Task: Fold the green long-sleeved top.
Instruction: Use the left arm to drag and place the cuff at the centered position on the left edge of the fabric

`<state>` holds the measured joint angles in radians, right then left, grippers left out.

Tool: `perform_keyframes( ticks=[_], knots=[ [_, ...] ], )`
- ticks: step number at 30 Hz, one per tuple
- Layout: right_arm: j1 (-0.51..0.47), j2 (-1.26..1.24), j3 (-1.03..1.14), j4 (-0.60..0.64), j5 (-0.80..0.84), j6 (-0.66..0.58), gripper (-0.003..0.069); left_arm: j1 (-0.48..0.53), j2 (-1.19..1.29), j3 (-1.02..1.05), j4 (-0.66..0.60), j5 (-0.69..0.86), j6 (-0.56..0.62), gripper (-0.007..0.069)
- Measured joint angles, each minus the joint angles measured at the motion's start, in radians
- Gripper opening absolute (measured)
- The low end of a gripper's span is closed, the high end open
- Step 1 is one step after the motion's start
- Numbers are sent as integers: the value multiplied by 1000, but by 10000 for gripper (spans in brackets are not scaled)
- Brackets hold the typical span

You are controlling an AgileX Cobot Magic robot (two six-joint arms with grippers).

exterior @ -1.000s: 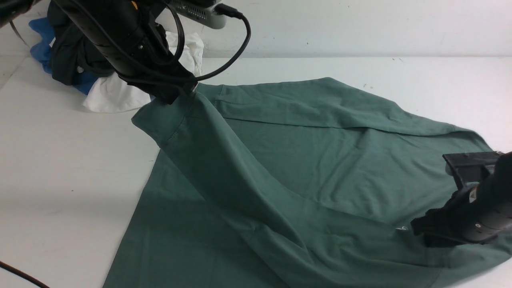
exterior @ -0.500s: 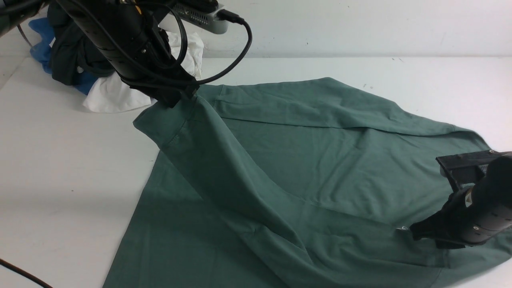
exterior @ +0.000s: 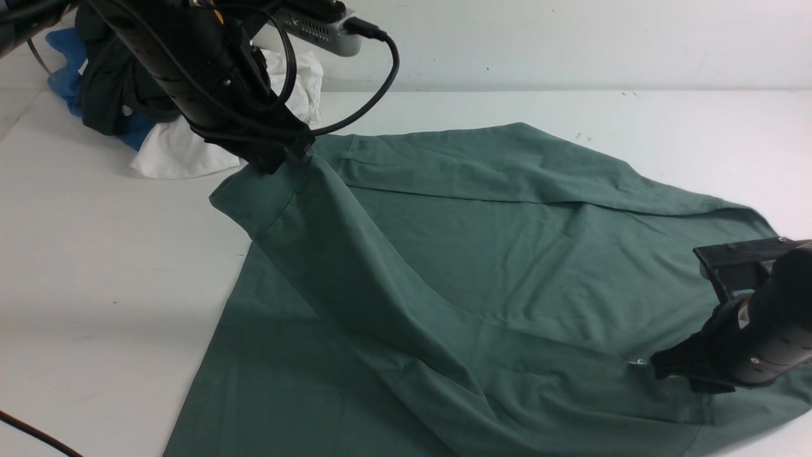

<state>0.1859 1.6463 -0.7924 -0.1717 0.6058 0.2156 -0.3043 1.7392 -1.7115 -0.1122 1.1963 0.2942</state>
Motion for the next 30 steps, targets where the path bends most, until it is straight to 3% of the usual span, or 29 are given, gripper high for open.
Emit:
perform_keyframes(
  ticks=[5, 11, 14, 18, 21, 30],
  knots=[
    [0, 2, 0, -6, -25, 37, 281, 0, 1, 0, 0, 2, 1, 33],
    [0, 41, -13, -18, -23, 48, 309, 0, 1, 0, 0, 2, 3, 33],
    [2, 42, -15, -18, -24, 50, 286, 0, 1, 0, 0, 2, 3, 33],
    [10, 30, -15, -22, -18, 52, 171, 0, 2, 0, 0, 2, 3, 33],
    [10, -8, -10, -27, 23, 52, 42, 0, 4, 0, 0, 2, 3, 33],
    [10, -119, -9, -76, 185, 60, 3, 0, 7, 0, -2, -30, 3, 33]
  ],
)
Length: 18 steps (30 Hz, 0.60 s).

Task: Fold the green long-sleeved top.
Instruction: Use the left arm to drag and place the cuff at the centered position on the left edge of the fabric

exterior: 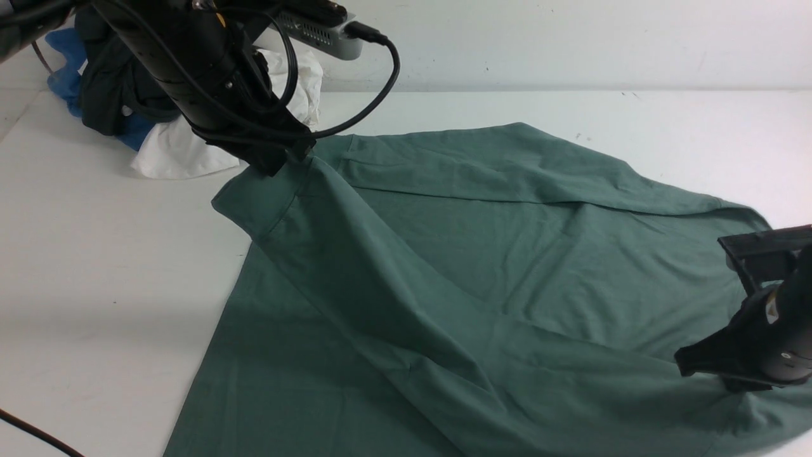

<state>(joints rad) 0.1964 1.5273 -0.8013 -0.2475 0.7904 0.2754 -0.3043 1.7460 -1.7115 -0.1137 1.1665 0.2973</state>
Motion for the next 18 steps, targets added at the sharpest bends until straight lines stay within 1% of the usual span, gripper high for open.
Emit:
perform_keyframes(
  ticks=[5, 6, 8, 11, 15, 18],
  knots=[
    [0, -70, 0, -14, 137, 2, 3, 0, 22, 0, -24, -103, 0, 33],
    [0, -73, 0, -14, 137, 2, 3, 0, 25, 0, -24, -103, 0, 33],
    [0, -106, 0, -17, 213, 3, 3, 0, 61, 0, -26, -166, 0, 33],
    [0, -127, 0, -30, 265, 3, 3, 0, 109, 0, -25, -227, -1, 33],
    [0, -130, 0, -35, 276, 3, 3, 8, 161, 0, -25, -271, -5, 33],
    [-1, -124, 0, -35, 251, 19, 5, 33, 217, 0, -25, -318, -32, 33]
  ],
)
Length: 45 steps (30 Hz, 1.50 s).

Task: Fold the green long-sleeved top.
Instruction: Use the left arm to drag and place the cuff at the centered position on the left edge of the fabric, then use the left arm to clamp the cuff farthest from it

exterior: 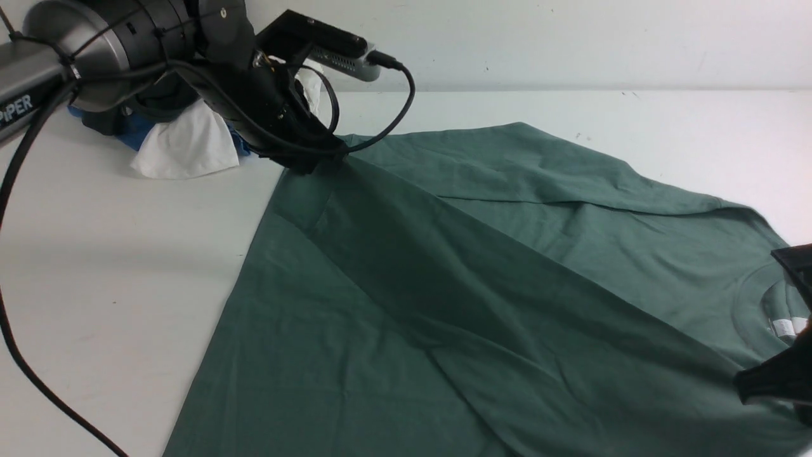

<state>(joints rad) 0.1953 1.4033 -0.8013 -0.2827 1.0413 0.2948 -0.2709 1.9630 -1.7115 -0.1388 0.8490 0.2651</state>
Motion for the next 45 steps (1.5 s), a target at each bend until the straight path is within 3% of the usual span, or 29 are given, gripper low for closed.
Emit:
perform_keyframes(
  ticks=[8, 11, 13, 16, 20, 32, 39, 45],
  knots=[
    [-38, 42, 0, 0, -77, 15, 85, 27, 87, 0, -9, -67, -21, 72],
    [-51, 42, 0, -4, -99, 18, 162, 27, 103, 0, -9, -77, -26, 173],
    [-59, 42, -22, -5, -107, 27, 248, 27, 109, -20, -8, -87, -71, 296],
    [-59, 42, -81, -5, -111, 30, 303, 33, 119, -80, -8, -91, -131, 424],
    [-60, 42, -187, -4, -122, 28, 321, 57, 176, -221, -8, -64, -190, 489],
    [-59, 58, -317, 34, -239, -2, 325, 91, 528, -578, -7, -93, -238, 499],
    [-59, 91, -317, 63, -237, -54, 325, 91, 630, -617, -7, -244, -265, 497],
    [-59, 100, -318, 71, -237, -66, 325, 91, 660, -620, -5, -291, -291, 435]
  ],
)
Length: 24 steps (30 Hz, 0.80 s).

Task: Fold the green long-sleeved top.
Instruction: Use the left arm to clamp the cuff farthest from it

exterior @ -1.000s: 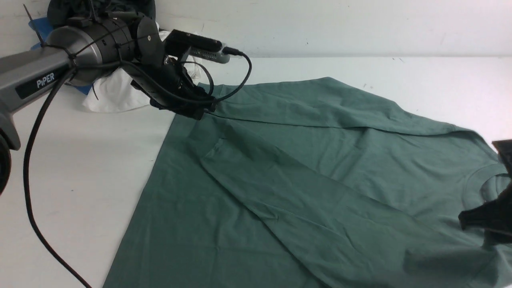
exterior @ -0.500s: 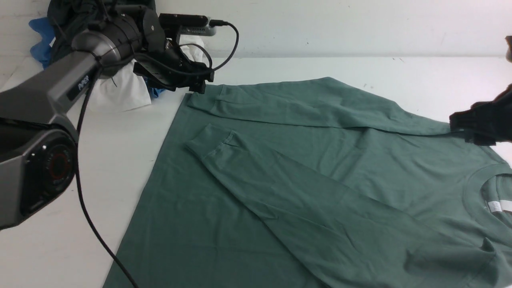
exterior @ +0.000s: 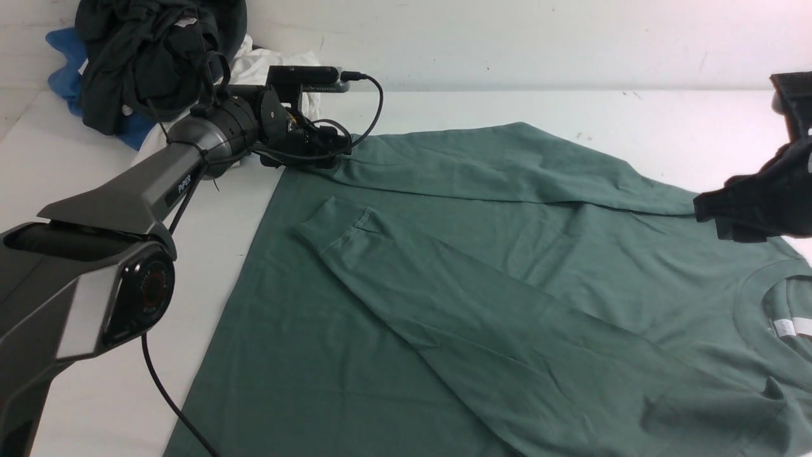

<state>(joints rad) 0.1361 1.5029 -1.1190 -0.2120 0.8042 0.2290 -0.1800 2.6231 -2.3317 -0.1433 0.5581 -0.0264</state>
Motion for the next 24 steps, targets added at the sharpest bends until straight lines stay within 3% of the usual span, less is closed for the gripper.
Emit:
perform_keyframes(
  ticks=[11, 18, 24],
  knots=[
    [0, 12, -1, 1, -1, -4, 325, 0, -1, -3, 0, 7, 10, 146],
    [0, 12, -1, 1, -1, -5, 325, 0, -13, -3, 0, 36, 20, 55],
    [0, 11, -1, 1, -1, -7, 325, 0, -125, -2, -28, 244, 98, 4]
  ],
)
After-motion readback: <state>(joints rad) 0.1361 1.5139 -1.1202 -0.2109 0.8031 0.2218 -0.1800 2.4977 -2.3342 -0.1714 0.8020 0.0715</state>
